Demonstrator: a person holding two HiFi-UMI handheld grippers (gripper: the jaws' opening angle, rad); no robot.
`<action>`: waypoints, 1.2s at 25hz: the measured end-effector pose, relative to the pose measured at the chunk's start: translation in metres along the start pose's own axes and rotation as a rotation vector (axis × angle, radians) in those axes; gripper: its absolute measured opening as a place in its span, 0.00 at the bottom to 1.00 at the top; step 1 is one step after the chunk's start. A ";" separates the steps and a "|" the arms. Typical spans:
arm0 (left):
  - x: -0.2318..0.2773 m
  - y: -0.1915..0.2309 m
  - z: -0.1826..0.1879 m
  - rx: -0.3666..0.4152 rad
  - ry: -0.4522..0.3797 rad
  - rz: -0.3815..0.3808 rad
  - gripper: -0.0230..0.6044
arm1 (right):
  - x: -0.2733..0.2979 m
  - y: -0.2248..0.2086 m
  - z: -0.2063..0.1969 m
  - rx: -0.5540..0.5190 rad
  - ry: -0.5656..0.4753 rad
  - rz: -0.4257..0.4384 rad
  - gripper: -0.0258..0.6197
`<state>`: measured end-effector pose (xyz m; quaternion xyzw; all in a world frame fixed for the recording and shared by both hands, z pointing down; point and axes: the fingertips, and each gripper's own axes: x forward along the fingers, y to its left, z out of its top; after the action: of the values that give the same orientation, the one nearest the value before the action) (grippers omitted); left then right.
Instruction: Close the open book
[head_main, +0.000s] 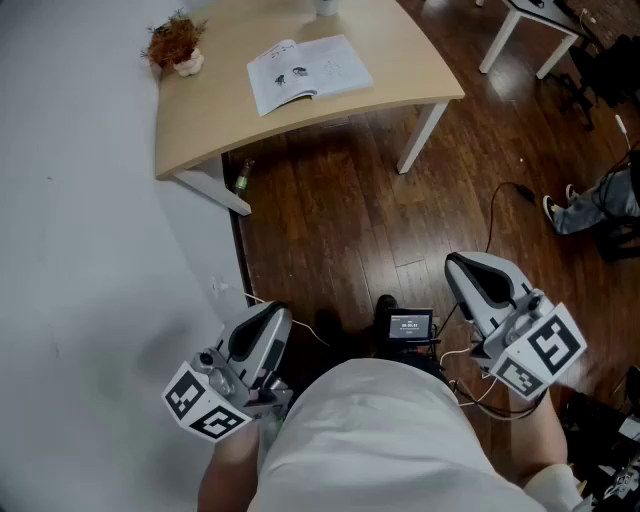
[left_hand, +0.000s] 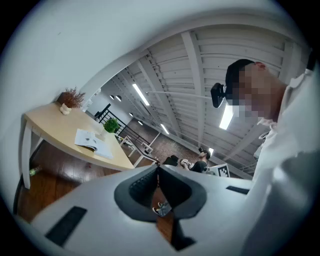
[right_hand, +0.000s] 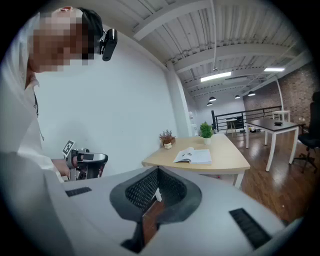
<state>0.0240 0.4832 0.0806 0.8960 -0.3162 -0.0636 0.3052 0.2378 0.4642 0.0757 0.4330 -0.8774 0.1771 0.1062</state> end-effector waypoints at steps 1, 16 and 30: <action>-0.005 0.002 0.001 0.000 -0.001 0.001 0.03 | 0.003 0.004 0.000 0.002 -0.001 -0.001 0.02; -0.045 0.045 0.015 -0.004 0.009 -0.012 0.03 | 0.048 0.050 -0.001 -0.035 0.013 -0.024 0.02; 0.033 0.103 0.045 -0.020 0.011 0.069 0.03 | 0.147 -0.021 0.018 -0.173 0.076 0.081 0.02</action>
<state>-0.0183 0.3775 0.1074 0.8819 -0.3444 -0.0512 0.3180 0.1657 0.3390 0.1140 0.3791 -0.9017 0.1212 0.1692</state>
